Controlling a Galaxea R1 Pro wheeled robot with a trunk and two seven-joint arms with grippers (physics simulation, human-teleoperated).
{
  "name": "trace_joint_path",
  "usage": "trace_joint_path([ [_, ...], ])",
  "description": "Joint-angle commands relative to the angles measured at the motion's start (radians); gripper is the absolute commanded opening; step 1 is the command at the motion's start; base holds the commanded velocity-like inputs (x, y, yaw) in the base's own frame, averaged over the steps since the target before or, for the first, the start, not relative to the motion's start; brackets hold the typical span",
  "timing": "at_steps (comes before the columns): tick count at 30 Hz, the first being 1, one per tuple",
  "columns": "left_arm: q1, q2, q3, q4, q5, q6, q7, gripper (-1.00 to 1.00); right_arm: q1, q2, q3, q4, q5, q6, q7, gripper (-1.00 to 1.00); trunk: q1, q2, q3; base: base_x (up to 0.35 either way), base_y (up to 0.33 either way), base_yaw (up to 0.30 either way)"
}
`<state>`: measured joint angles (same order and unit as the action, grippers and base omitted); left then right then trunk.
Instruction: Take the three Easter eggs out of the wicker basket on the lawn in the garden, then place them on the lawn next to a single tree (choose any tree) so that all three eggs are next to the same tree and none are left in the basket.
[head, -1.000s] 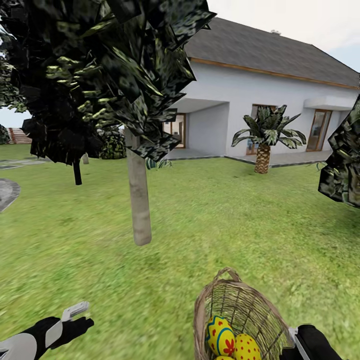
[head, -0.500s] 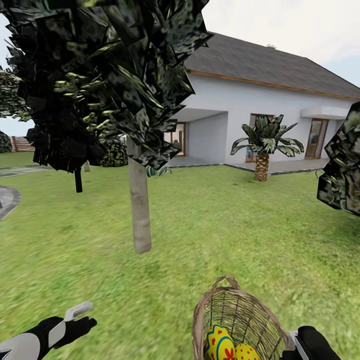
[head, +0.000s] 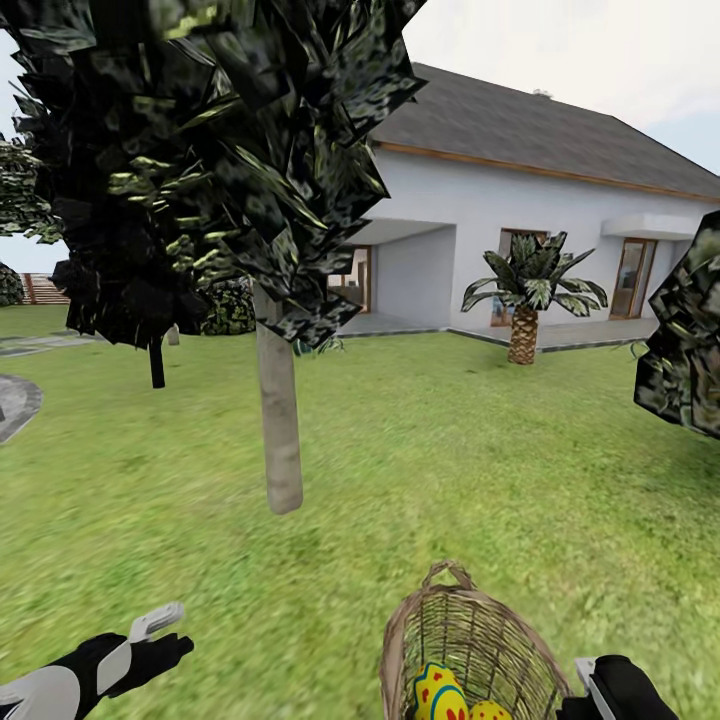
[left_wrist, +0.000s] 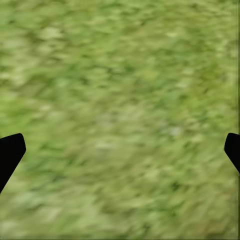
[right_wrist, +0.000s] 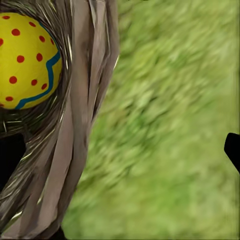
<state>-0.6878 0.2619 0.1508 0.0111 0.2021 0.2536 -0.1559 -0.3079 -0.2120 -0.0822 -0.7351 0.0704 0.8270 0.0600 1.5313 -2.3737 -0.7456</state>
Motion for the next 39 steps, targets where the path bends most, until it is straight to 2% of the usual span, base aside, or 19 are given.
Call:
trace_joint_path([
  [1,-0.001,0.000,0.007,0.001,0.003,0.004,-0.002,1.00,0.000,0.000,-0.001,-0.001,0.011,0.010,0.006,1.00,-0.004,0.007,0.002,0.000,0.000,0.000],
  [15,-0.001,0.000,0.007,0.001,0.003,0.003,-0.002,1.00,0.000,0.011,0.001,-0.001,0.009,0.019,0.013,1.00,-0.058,0.105,0.046,0.000,0.000,0.000],
  [18,-0.001,0.000,0.007,0.001,0.003,0.003,-0.002,1.00,0.000,0.010,0.000,-0.001,0.008,0.018,0.013,1.00,-0.058,0.105,0.046,0.000,0.000,0.000],
  [22,0.000,0.023,0.008,-0.005,0.006,-0.012,-0.009,1.00,0.000,-0.012,-0.003,-0.016,0.009,0.005,0.020,1.00,-0.058,0.105,0.046,0.000,0.000,0.000],
  [24,0.000,0.027,0.009,-0.006,0.007,-0.012,-0.010,1.00,0.000,-0.024,-0.004,-0.011,0.009,0.005,0.018,1.00,-0.058,0.105,0.046,0.000,0.000,0.000],
  [31,0.000,-0.005,0.010,-0.011,0.007,-0.027,-0.007,1.00,0.000,-0.063,-0.005,-0.013,0.009,-0.010,0.015,1.00,-0.058,0.105,0.046,0.000,0.000,0.000],
  [39,0.000,-0.006,0.010,-0.011,0.008,-0.028,-0.007,1.00,0.000,-0.062,-0.003,-0.013,0.009,-0.011,0.012,1.00,-0.058,0.105,0.046,0.000,0.000,0.000],
])
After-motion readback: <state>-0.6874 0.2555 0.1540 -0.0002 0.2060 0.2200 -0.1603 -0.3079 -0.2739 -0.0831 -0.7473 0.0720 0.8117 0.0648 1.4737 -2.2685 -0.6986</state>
